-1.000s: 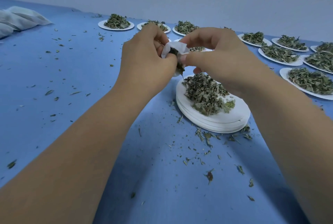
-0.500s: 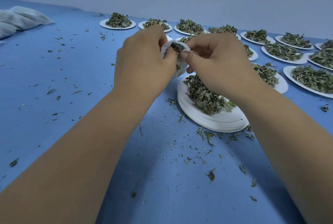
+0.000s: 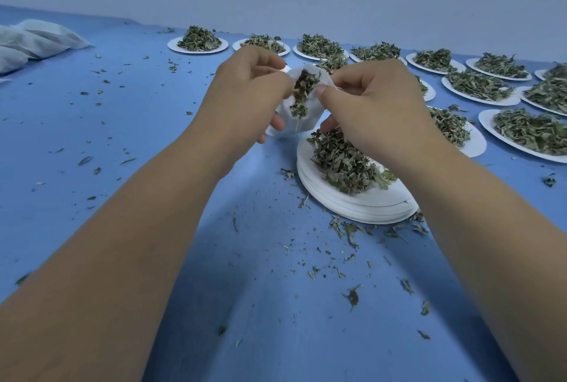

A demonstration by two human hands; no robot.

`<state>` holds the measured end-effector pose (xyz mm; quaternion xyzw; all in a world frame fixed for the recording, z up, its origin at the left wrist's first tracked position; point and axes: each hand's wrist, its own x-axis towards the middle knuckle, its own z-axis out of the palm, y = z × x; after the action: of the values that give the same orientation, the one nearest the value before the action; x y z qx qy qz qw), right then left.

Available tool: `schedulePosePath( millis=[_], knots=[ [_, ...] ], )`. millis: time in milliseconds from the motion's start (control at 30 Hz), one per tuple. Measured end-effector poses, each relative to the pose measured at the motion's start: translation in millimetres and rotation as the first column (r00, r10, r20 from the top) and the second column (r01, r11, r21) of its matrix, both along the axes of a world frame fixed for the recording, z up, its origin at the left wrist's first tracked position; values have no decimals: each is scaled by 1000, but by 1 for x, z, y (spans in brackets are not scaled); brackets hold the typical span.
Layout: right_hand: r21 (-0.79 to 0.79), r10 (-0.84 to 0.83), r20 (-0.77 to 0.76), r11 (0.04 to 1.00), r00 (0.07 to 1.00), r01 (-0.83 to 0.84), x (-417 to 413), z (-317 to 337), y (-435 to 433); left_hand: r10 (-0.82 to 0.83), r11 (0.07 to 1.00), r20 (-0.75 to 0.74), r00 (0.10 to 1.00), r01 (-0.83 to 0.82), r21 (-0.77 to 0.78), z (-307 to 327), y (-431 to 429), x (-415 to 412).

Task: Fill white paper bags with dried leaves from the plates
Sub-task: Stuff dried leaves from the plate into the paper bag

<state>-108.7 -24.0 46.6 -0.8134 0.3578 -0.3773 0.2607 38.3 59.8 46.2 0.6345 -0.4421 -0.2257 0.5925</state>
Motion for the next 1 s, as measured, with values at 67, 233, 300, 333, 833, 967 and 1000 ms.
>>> schedulePosePath(
  millis=[67,233,300,333,833,967,1000],
  knots=[
    [49,0,42,999,999,-2,-1,0,1,-74,997,97,992,71,41,0,3,5],
    [105,17,55,994,998,-23,-3,1,3,-167,984,327,930,139,109,-4,7,13],
    [95,33,37,995,999,-37,-4,1,4,-144,989,318,937,128,71,-5,6,15],
    [85,42,24,995,999,-44,-5,1,5,-149,989,298,943,137,59,-5,5,16],
    [-87,218,-71,971,973,-224,-3,-5,12,86,993,430,899,-113,36,-11,-1,11],
    [-99,233,-55,966,971,-237,-3,-6,14,107,993,530,841,-115,-17,-10,1,6],
    [-77,241,-36,967,970,-243,-3,-6,14,90,995,538,838,-100,-10,-10,1,7]
  ],
)
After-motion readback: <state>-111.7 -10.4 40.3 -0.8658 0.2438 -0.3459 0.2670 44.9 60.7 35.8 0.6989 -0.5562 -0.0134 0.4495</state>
